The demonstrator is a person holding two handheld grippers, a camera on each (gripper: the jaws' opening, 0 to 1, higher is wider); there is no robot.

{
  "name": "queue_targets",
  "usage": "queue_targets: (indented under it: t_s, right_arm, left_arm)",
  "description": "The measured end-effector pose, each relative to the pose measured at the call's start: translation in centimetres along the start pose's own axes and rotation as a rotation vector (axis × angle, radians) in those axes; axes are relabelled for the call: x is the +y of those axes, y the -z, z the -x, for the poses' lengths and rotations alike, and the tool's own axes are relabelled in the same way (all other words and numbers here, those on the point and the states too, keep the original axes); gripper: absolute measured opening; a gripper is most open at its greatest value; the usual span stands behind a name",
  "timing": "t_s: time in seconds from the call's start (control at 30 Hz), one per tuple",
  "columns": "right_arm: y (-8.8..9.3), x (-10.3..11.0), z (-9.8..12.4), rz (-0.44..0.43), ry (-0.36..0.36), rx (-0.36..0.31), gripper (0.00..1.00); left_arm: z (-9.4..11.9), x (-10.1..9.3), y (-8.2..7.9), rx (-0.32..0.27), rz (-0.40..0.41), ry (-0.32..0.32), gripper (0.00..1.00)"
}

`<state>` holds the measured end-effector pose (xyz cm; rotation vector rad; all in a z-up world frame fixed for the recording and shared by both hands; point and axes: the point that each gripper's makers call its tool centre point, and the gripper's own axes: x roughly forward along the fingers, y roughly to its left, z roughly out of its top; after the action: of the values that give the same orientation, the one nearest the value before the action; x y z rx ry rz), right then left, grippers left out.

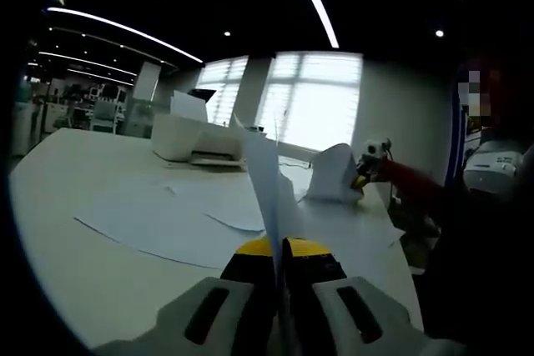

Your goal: Organize the stack of printing papers by aligning and flattening the scattered papers on the table

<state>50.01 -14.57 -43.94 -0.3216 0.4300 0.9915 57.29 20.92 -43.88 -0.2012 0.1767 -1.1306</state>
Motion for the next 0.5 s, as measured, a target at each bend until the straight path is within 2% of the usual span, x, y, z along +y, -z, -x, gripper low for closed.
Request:
queue_targets:
  t_s: [0.1, 0.37, 0.5]
  right_arm:
    - [-0.3, 0.3, -0.6, 0.001, -0.003, -0.005, 0.08]
    - [-2.9, 1.2, -1.9, 0.001, 0.041, -0.102, 0.08]
    - [-3.6, 2.3, -3.4, 0.047, 0.070, -0.118, 0.08]
  left_arm:
    - [0.0, 0.0, 0.0, -0.002, 0.002, 0.000, 0.07]
    - [0.0, -0.1, -0.1, -0.006, 0.011, -0.001, 0.07]
    - [0.1, 0.1, -0.2, -0.010, 0.016, -0.001, 0.07]
